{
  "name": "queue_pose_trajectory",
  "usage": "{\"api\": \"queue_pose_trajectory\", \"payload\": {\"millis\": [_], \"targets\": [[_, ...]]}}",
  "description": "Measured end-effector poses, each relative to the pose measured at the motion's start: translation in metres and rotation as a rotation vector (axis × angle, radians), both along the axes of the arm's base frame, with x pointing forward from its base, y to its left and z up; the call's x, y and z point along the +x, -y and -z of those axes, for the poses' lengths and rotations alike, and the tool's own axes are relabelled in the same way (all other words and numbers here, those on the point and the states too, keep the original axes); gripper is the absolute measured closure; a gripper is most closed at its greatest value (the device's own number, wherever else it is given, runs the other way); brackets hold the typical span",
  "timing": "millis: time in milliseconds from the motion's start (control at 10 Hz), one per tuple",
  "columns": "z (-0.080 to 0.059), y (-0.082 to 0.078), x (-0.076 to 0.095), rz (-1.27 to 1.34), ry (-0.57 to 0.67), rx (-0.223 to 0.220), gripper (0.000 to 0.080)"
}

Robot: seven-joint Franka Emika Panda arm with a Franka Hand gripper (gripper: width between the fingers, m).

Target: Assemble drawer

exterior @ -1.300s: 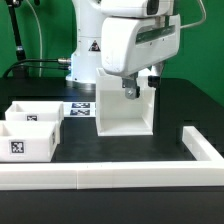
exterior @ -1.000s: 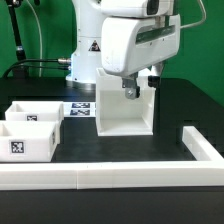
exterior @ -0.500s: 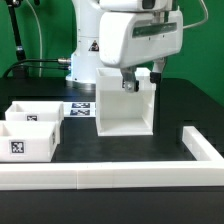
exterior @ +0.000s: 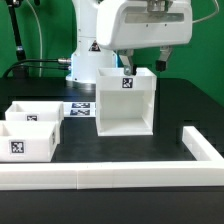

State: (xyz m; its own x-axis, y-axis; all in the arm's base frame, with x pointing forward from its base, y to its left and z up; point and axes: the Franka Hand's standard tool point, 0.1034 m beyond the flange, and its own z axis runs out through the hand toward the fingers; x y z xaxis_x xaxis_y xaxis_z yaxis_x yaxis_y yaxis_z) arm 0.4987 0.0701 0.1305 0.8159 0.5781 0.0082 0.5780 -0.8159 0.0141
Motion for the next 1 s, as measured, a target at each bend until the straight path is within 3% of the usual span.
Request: {"api": "queue_pose_trajectory", "payload": {"millis": [300, 400, 600, 800, 1000], "targets": [[0.000, 0.000, -0.001, 0.004, 0.000, 0.000, 0.0150], [-0.004, -0.004, -0.009, 0.133, 0.024, 0.002, 0.0150], [-0.012, -0.025, -0.040, 0.366, 0.032, -0.047, 0.0150], [-0.013, -0.028, -0.050, 0.406, 0.020, -0.044, 0.0150], [-0.012, -0.028, -0.049, 0.407, 0.019, -0.044, 0.0150]]}}
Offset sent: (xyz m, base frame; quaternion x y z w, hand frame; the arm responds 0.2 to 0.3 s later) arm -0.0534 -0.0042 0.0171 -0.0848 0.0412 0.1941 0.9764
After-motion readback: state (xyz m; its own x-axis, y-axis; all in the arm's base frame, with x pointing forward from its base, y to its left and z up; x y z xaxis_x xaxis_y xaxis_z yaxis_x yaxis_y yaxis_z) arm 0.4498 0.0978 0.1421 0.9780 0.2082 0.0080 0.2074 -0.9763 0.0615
